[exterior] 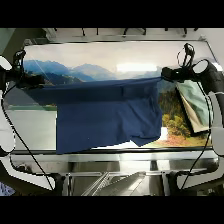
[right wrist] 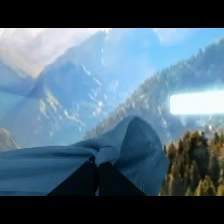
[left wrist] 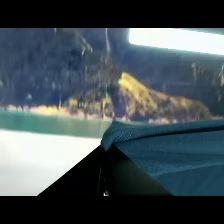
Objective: Fold the shirts.
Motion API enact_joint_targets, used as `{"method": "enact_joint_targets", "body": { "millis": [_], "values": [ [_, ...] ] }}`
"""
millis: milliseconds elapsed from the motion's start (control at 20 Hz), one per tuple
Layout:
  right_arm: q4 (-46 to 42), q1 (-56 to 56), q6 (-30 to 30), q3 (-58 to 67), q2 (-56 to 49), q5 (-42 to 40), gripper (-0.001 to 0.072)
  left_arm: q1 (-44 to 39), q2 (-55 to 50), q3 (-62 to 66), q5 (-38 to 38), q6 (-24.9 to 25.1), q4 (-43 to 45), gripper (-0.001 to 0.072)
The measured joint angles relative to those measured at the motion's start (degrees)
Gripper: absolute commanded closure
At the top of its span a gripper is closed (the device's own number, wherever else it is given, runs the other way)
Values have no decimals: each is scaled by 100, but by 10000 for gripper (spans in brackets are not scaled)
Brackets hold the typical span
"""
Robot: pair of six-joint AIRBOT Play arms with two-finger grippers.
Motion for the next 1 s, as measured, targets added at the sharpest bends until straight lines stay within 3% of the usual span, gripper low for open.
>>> {"method": "enact_joint_targets", "body": {
  "millis": [350,600,650,700,750,800,1000],
  "values": [
    [-420,0,529,-96,-573,1119,689,-37,426,-1781,-48,-7,35,695],
    [-501,4,695,-203,-695,1423,675,-214,509,-2481,-4,-22,20,694],
    [-501,2,734,-208,-702,1480,394,-254,516,-2509,0,-22,20,692],
    [-496,2,741,-212,-706,1545,-8,-289,522,-2505,-7,-22,20,562],
    [-470,2,754,-214,-708,1598,48,-313,525,-2465,-35,-22,22,267],
    [-433,0,752,-212,-682,1729,81,-330,527,-2387,-122,-22,26,132],
    [-365,-28,382,-291,-251,2461,80,-205,850,-2216,-518,-125,17,136]
  ]
}}
